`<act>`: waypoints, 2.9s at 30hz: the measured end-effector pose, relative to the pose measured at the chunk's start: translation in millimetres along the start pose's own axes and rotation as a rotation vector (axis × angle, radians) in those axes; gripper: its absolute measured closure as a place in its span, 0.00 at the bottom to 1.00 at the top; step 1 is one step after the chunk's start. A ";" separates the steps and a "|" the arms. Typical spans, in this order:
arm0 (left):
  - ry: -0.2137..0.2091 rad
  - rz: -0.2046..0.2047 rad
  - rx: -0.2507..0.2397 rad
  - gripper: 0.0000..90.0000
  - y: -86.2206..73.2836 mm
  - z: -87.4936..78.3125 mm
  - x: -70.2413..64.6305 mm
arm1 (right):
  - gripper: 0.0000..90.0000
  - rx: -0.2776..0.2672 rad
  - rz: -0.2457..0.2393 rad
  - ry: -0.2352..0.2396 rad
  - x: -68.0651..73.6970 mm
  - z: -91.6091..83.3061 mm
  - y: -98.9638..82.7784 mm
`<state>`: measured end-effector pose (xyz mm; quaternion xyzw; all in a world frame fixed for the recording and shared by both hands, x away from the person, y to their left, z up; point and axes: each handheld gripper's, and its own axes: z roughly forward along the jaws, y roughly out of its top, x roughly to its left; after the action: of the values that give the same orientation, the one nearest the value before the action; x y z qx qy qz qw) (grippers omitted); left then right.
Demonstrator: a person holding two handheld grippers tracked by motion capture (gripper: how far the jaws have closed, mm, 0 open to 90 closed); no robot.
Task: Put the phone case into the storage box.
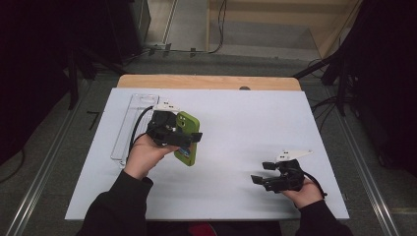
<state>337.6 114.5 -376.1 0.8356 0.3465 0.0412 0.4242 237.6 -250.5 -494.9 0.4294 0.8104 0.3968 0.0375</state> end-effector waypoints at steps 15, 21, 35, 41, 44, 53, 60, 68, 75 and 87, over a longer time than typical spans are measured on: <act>0.029 -0.016 -0.019 0.18 4.7 -24.3 11.6 | 0.27 0.001 -0.013 0.019 4.0 1.5 1.3; 0.040 -0.022 -0.027 0.18 5.1 -31.4 15.0 | 0.27 0.001 -0.010 0.023 3.5 1.2 1.3; 0.089 -0.058 -0.054 0.18 4.3 -53.2 27.8 | 0.27 0.001 -0.003 0.029 4.0 1.4 1.5; 0.104 -0.074 -0.074 0.18 3.7 -62.6 32.7 | 0.27 -0.003 -0.004 0.033 4.3 1.3 1.7; 0.116 -0.078 -0.081 0.18 3.3 -66.3 35.3 | 0.27 -0.003 -0.005 0.035 4.4 1.3 1.8; 0.151 -0.100 -0.098 0.18 1.3 -79.2 43.7 | 0.27 -0.007 -0.005 0.038 4.9 1.3 1.9; 0.200 -0.121 -0.113 0.18 -1.4 -88.0 52.5 | 0.27 -0.008 -0.007 0.041 5.0 1.0 2.0; 0.243 -0.132 -0.112 0.18 -3.2 -90.4 57.5 | 0.26 -0.009 -0.008 0.040 4.9 1.2 2.1; 0.268 -0.149 -0.129 0.18 -2.9 -90.3 63.4 | 0.26 -0.017 -0.005 0.045 5.0 0.8 2.6; 0.315 -0.173 -0.150 0.18 6.6 -87.9 84.6 | 0.26 -0.032 0.002 0.040 3.6 -0.7 2.9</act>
<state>373.3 223.6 -334.3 0.7519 0.4753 0.1606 0.4277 237.0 -247.4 -491.5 0.4216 0.8041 0.4183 0.0278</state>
